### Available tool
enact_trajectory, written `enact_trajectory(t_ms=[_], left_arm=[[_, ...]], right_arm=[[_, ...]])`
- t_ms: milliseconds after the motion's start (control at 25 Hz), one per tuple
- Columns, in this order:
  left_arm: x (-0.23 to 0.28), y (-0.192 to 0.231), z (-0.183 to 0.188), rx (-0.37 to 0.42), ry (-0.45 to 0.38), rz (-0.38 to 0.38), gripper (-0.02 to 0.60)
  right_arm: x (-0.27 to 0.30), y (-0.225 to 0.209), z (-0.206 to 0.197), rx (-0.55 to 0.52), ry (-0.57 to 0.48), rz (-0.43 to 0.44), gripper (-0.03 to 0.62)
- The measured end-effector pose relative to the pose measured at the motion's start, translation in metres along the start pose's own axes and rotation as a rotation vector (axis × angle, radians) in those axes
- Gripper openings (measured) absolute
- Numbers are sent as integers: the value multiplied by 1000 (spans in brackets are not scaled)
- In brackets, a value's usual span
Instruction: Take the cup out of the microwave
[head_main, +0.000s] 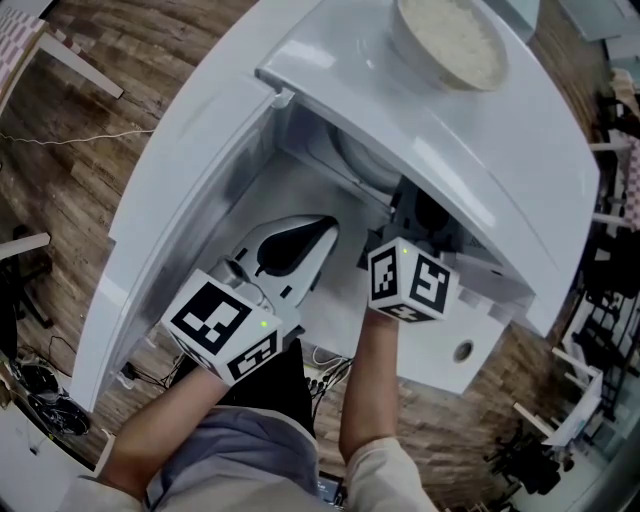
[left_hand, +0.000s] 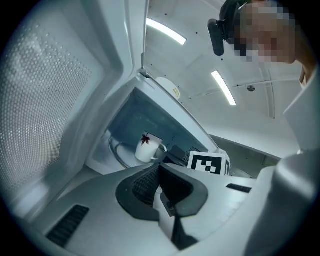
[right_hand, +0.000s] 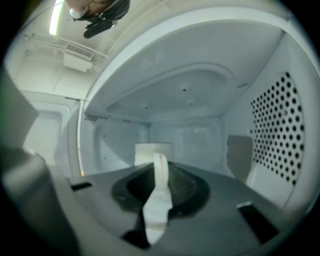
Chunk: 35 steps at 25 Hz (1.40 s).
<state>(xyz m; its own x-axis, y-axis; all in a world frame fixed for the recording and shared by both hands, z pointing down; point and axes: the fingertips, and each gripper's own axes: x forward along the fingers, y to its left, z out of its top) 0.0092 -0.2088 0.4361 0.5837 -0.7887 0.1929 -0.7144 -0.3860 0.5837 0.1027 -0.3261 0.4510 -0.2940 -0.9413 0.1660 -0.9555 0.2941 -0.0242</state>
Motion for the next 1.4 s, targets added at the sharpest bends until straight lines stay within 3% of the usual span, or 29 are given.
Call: enact_trajectory(t_ms=[440, 1400], left_arm=[[-4, 1, 5, 5, -8, -2, 8], [-9, 2, 5, -3, -18, 8, 8]], right_arm=[[-13, -5, 4, 22, -26, -42, 72], [-30, -4, 10, 36, -32, -41, 72]])
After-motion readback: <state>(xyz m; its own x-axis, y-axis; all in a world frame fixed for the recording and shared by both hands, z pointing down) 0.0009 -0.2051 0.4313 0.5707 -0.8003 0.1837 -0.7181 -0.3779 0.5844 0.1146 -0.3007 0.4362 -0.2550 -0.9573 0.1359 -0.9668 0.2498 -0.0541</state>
